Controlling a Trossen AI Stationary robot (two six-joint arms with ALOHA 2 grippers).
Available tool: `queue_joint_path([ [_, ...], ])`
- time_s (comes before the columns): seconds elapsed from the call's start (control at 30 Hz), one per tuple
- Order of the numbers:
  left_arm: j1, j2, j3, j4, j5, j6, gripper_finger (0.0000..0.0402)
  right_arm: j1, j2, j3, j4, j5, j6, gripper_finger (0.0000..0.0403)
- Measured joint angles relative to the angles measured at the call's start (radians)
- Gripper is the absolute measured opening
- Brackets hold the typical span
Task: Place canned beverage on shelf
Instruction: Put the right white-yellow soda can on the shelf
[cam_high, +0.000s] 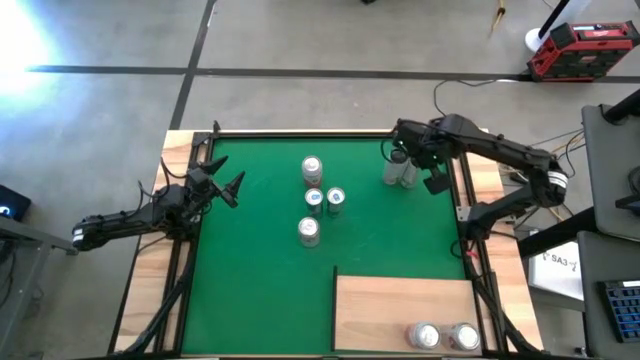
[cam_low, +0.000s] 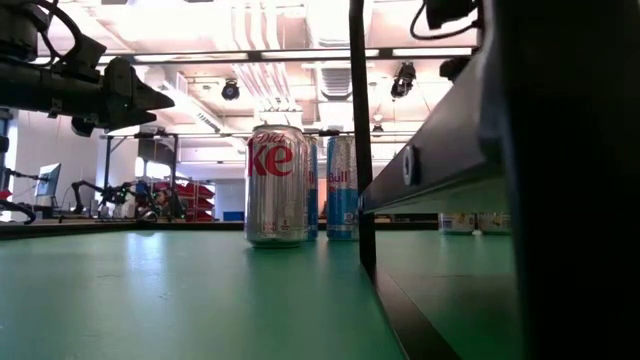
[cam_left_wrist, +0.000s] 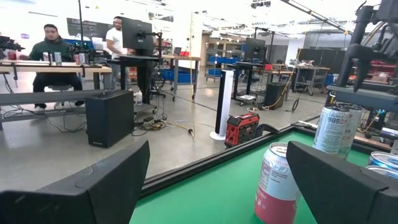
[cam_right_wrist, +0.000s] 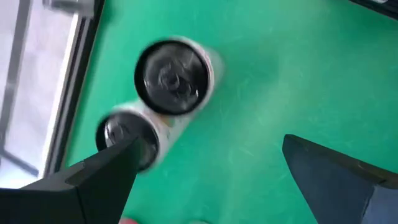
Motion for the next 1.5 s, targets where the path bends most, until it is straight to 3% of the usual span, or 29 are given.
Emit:
queue_joint_path([
  [0.4,0.000,0.000,0.000,0.000,0.000,0.000,0.0363,-0.162,0.133,0.000,0.042,-0.010,0.038,0.0382],
  [0.53,0.000,0.000,0.000,0.000,0.000,0.000,0.0363,-0.203,0.162,0.000,0.041,-0.071,0.055,0.0382],
  [0.93,0.000,0.000,0.000,0.000,0.000,0.000,0.0363,-0.220,0.191,0.000,0.030,-0.108,0.056,0.0380],
  [1.07,0.000,0.000,0.000,0.000,0.000,0.000,0.0363,-0.220,0.189,-0.001,0.018,-0.104,0.065,0.0354],
  [1.33,0.000,0.000,0.000,0.000,0.000,0.000,0.0363,-0.220,0.183,-0.001,0.000,-0.100,0.030,0.0242],
  [1.5,0.000,0.000,0.000,0.000,0.000,0.000,0.0363,-0.220,0.172,-0.002,-0.002,-0.081,-0.008,0.0240],
])
